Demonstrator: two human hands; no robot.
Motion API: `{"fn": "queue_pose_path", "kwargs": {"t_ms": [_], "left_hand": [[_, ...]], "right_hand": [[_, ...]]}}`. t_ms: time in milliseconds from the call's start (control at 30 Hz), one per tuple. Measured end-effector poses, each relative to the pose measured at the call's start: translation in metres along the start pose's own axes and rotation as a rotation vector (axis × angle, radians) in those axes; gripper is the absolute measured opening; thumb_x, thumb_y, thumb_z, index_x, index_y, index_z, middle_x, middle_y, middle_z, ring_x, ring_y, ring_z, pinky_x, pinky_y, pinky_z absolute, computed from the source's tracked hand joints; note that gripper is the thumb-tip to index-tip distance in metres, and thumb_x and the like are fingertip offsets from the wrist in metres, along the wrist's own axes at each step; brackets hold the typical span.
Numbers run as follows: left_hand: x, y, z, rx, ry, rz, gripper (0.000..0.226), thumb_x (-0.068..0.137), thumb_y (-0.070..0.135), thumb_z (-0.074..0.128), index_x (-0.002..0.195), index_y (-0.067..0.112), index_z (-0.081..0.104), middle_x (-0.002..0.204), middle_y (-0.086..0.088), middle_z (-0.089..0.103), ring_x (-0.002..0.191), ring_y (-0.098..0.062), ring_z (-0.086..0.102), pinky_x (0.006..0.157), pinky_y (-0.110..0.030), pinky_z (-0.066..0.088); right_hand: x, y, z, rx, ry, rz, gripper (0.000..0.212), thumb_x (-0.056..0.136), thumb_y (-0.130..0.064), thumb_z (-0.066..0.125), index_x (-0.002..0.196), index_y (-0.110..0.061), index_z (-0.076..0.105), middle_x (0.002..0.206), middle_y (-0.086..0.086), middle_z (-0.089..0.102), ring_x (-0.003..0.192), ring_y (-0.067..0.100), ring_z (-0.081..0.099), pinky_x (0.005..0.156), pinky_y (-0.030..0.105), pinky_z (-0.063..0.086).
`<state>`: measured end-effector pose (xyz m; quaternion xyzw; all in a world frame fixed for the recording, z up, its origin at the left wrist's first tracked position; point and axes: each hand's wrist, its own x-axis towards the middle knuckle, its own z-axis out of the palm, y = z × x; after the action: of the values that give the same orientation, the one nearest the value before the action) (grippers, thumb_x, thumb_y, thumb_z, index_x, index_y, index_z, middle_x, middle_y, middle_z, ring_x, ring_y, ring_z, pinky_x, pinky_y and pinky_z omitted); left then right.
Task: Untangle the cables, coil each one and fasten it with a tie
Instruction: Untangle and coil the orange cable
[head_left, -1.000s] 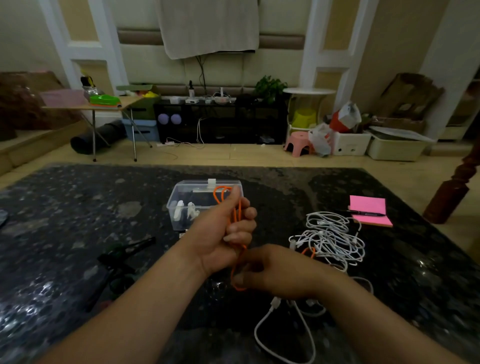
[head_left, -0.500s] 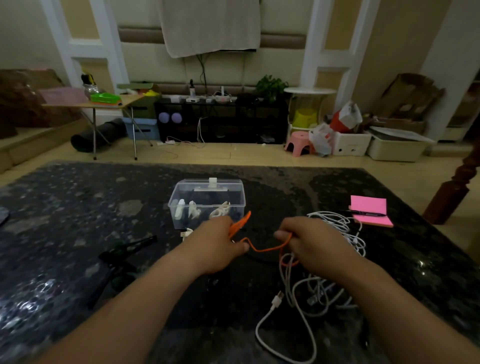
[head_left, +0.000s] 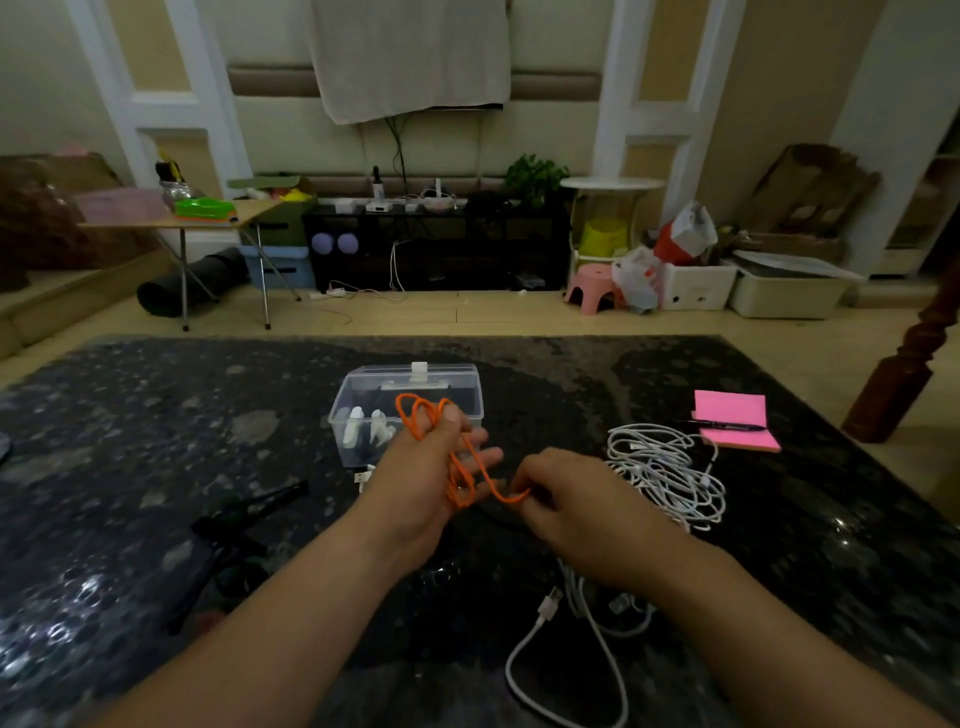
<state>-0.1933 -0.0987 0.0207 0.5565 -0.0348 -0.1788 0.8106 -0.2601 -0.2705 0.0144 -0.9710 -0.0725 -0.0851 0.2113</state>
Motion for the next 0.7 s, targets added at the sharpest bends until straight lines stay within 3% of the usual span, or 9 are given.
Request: {"fn": "queue_pose_path", "kwargs": {"t_ms": [67, 167, 267, 333, 400, 533, 633, 700], "left_hand": [[-0.004, 0.001, 0.003, -0.098, -0.017, -0.016, 0.021, 0.113, 0.029, 0.046, 0.109, 0.011, 0.056, 0.109, -0.023, 0.075, 0.099, -0.035, 0.075, 0.088, -0.053, 0.061], [-0.002, 0.001, 0.005, -0.152, 0.022, 0.018, 0.014, 0.113, 0.025, 0.046, 0.111, 0.012, 0.053, 0.081, -0.014, 0.068, 0.074, -0.027, 0.072, 0.072, -0.042, 0.063], [0.004, 0.003, 0.0, -0.201, 0.042, 0.014, 0.013, 0.11, 0.021, 0.052, 0.097, 0.017, 0.055, 0.069, -0.005, 0.053, 0.052, -0.015, 0.051, 0.051, -0.03, 0.054], [0.005, 0.007, -0.002, -0.24, -0.01, -0.006, 0.02, 0.109, 0.022, 0.054, 0.089, 0.017, 0.055, 0.066, -0.003, 0.048, 0.049, -0.011, 0.04, 0.045, -0.023, 0.045], [0.002, 0.014, -0.002, -0.23, -0.078, -0.014, 0.019, 0.108, 0.025, 0.054, 0.093, 0.014, 0.057, 0.065, -0.002, 0.048, 0.05, -0.01, 0.037, 0.044, -0.021, 0.038], [-0.001, 0.015, -0.004, 0.051, -0.115, 0.06, 0.022, 0.11, 0.031, 0.052, 0.096, 0.014, 0.057, 0.074, -0.005, 0.06, 0.056, -0.014, 0.051, 0.047, -0.024, 0.043], [0.003, 0.004, -0.004, 0.426, -0.094, 0.198, 0.026, 0.108, 0.038, 0.056, 0.099, 0.013, 0.054, 0.079, -0.007, 0.06, 0.058, -0.012, 0.052, 0.05, -0.023, 0.041], [0.004, -0.003, -0.002, 0.553, -0.167, 0.236, 0.031, 0.103, 0.038, 0.065, 0.098, 0.01, 0.052, 0.078, -0.01, 0.052, 0.059, -0.012, 0.046, 0.052, -0.023, 0.039]], "right_hand": [[-0.002, -0.007, 0.009, -0.011, -0.024, -0.017, 0.03, 0.091, -0.046, 0.045, 0.104, -0.028, 0.064, 0.101, -0.005, 0.064, 0.096, 0.017, 0.065, 0.086, 0.041, 0.054], [0.0, -0.01, 0.017, 0.032, -0.001, -0.014, 0.012, 0.099, -0.031, 0.056, 0.11, -0.03, 0.056, 0.116, -0.002, 0.07, 0.107, 0.02, 0.067, 0.09, 0.042, 0.054], [0.003, -0.004, 0.02, 0.013, 0.018, 0.0, 0.016, 0.099, -0.035, 0.06, 0.115, -0.031, 0.058, 0.117, -0.005, 0.069, 0.109, 0.018, 0.063, 0.091, 0.038, 0.051], [0.006, 0.005, 0.021, -0.124, -0.034, 0.026, 0.021, 0.098, -0.038, 0.059, 0.117, -0.03, 0.062, 0.115, -0.004, 0.069, 0.11, 0.022, 0.059, 0.092, 0.038, 0.048], [0.007, 0.015, 0.024, -0.241, -0.117, 0.069, 0.021, 0.1, -0.042, 0.055, 0.11, -0.026, 0.065, 0.112, -0.001, 0.071, 0.111, 0.027, 0.061, 0.09, 0.039, 0.048], [0.014, 0.031, 0.026, -0.056, -0.191, 0.182, 0.02, 0.104, -0.042, 0.055, 0.09, -0.03, 0.063, 0.097, -0.005, 0.072, 0.098, 0.022, 0.068, 0.087, 0.038, 0.053], [0.022, 0.037, 0.02, 0.021, 0.028, 0.228, 0.024, 0.099, -0.048, 0.052, 0.086, -0.031, 0.063, 0.089, -0.011, 0.075, 0.091, 0.016, 0.07, 0.085, 0.041, 0.055], [0.025, 0.034, 0.013, 0.085, 0.171, 0.231, 0.022, 0.098, -0.045, 0.058, 0.089, -0.028, 0.069, 0.083, -0.013, 0.075, 0.085, 0.013, 0.07, 0.08, 0.041, 0.056]]}}
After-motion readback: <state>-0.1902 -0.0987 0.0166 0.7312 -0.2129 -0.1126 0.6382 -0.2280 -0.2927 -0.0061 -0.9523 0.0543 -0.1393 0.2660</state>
